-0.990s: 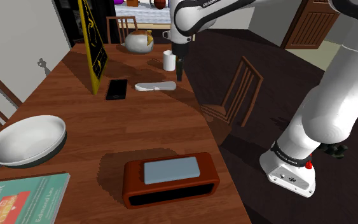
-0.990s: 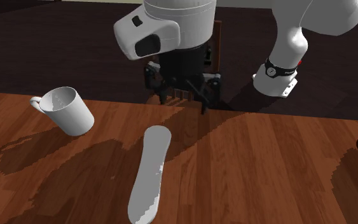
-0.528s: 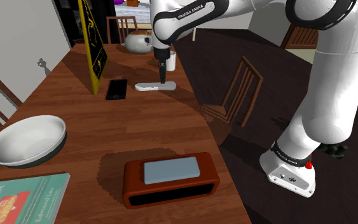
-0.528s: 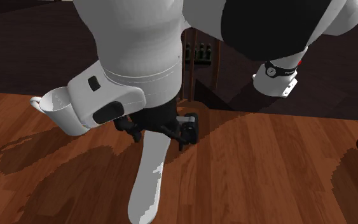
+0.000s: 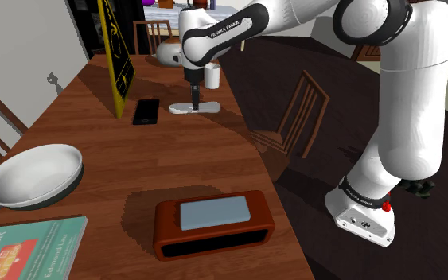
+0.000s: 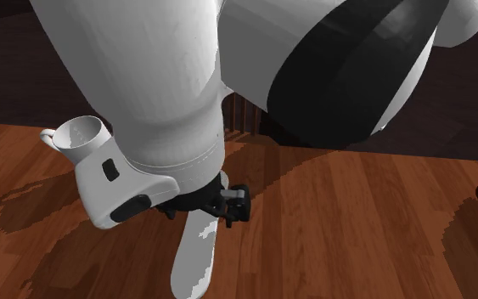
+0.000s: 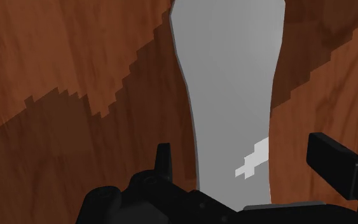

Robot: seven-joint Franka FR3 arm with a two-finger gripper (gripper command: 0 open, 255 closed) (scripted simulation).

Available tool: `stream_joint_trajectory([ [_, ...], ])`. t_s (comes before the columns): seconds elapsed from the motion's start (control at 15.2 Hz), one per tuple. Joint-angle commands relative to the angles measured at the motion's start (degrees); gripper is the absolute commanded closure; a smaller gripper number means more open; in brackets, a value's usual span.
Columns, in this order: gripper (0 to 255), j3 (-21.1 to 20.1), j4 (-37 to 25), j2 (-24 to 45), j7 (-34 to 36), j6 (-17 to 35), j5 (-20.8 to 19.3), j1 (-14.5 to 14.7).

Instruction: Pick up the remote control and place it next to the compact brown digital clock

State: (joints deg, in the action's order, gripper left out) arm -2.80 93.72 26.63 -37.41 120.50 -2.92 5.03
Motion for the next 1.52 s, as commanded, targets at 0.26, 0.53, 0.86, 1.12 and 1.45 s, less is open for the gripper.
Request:
stream_joint_trajectory([
  [0.26,0,0.07,0.95,1.24,0.00,2.21,-0.10,-0.04],
  [0.53,0,0.07,0.94,1.24,0.00,2.21,-0.10,-0.04],
  [0.86,255,0.07,0.93,1.24,0.01,2.19,-0.10,-0.04],
  [1.12,255,0.07,0.93,1.24,0.00,2.20,-0.10,-0.04],
  [1.45,255,0.02,0.11,0.22,-0.08,0.36,-0.01,-0.06],
])
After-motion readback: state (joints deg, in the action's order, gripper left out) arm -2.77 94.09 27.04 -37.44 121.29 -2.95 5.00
